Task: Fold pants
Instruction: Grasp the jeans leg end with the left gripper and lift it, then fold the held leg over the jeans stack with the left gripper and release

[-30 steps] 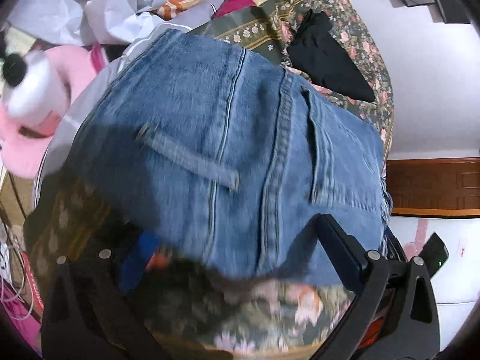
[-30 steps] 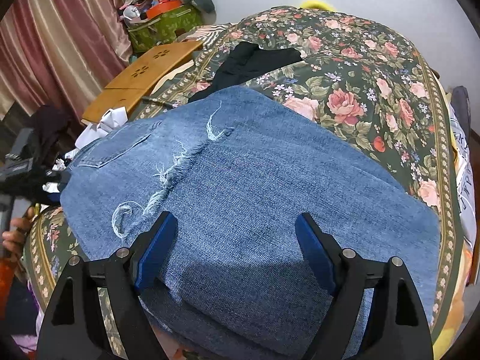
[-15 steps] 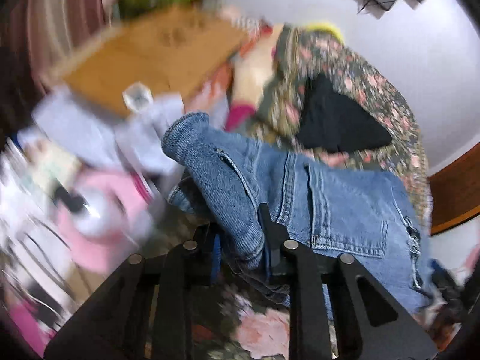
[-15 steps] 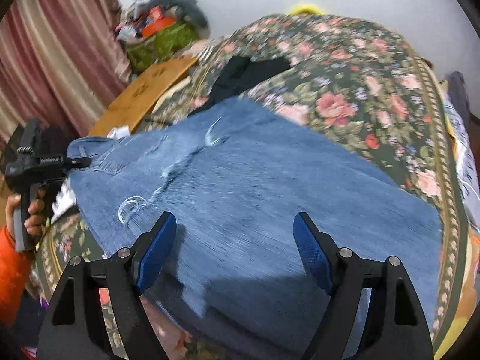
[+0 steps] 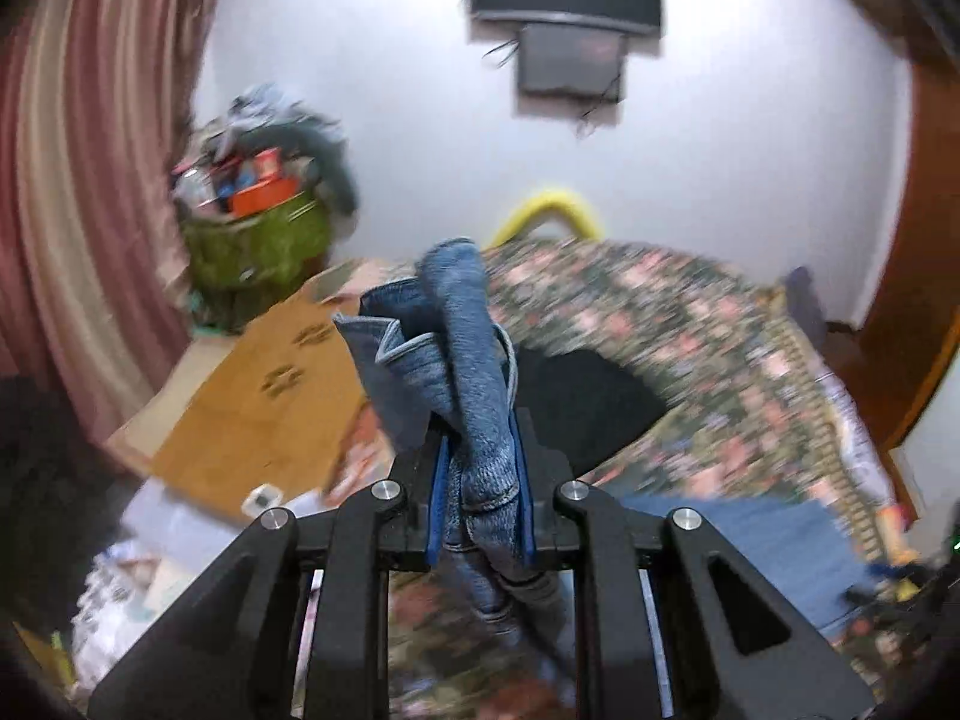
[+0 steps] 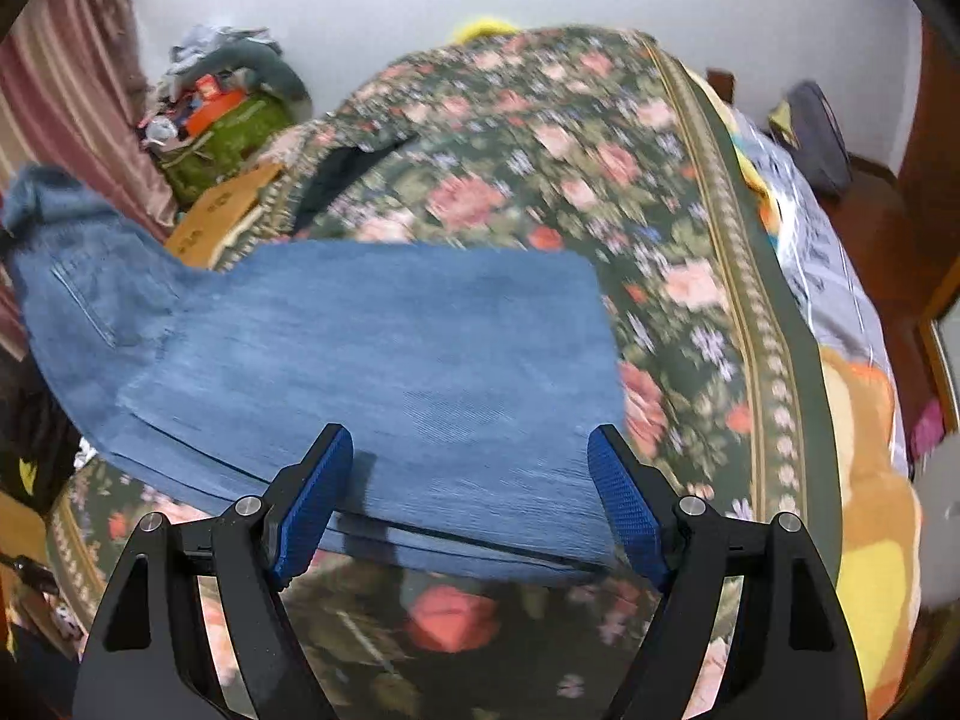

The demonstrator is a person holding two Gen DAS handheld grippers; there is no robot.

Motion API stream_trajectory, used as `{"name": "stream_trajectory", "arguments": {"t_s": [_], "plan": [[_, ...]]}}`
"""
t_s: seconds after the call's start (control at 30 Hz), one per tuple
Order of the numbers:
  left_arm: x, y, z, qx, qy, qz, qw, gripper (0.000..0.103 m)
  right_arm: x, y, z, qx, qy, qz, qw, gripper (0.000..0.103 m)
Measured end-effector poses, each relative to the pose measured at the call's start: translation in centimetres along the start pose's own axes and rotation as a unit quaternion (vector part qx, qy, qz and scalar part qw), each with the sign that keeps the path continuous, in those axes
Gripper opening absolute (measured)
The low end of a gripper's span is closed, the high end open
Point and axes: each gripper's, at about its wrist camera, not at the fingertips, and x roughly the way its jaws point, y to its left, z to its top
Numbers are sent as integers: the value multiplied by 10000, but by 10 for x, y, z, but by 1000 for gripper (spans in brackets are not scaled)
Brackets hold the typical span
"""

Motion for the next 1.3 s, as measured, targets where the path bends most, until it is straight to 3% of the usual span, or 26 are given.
{"name": "stream_trajectory", "arguments": {"t_s": [0.17, 0.37, 0.57, 0.67, 0.93, 1.0, 1.07, 1.1, 1.3], "plan": [[-4, -68, 26, 42, -199, -713, 9972, 18, 4, -4, -6, 92, 4, 214, 9997, 81], [7, -158, 38, 350, 28, -1564, 9871, 16, 4, -7, -8, 123, -15, 408, 9991, 81], [32, -236, 13, 784, 754, -2238, 9685, 15, 4, -11, -9, 140, -58, 496, 9987, 81], [45, -269, -17, 956, 1234, -2488, 9559, 15, 2, -11, -9, 141, -94, 483, 9987, 81], [60, -312, -68, 1322, 2094, -2570, 9342, 18, -15, -17, -18, 254, -261, 571, 9977, 81], [62, -315, -71, 1398, 2269, -2619, 9276, 29, -22, -19, -22, 255, -286, 580, 9976, 81], [59, -316, -72, 1385, 2326, -2770, 9220, 57, -27, -19, -26, 237, -286, 579, 9976, 81], [54, -315, -70, 1368, 2218, -2771, 9248, 65, -29, -18, -27, 213, -278, 567, 9978, 81], [44, -298, -48, 1659, 1643, -2412, 9420, 83, -34, -13, -36, 148, -222, 559, 9981, 81]]}}
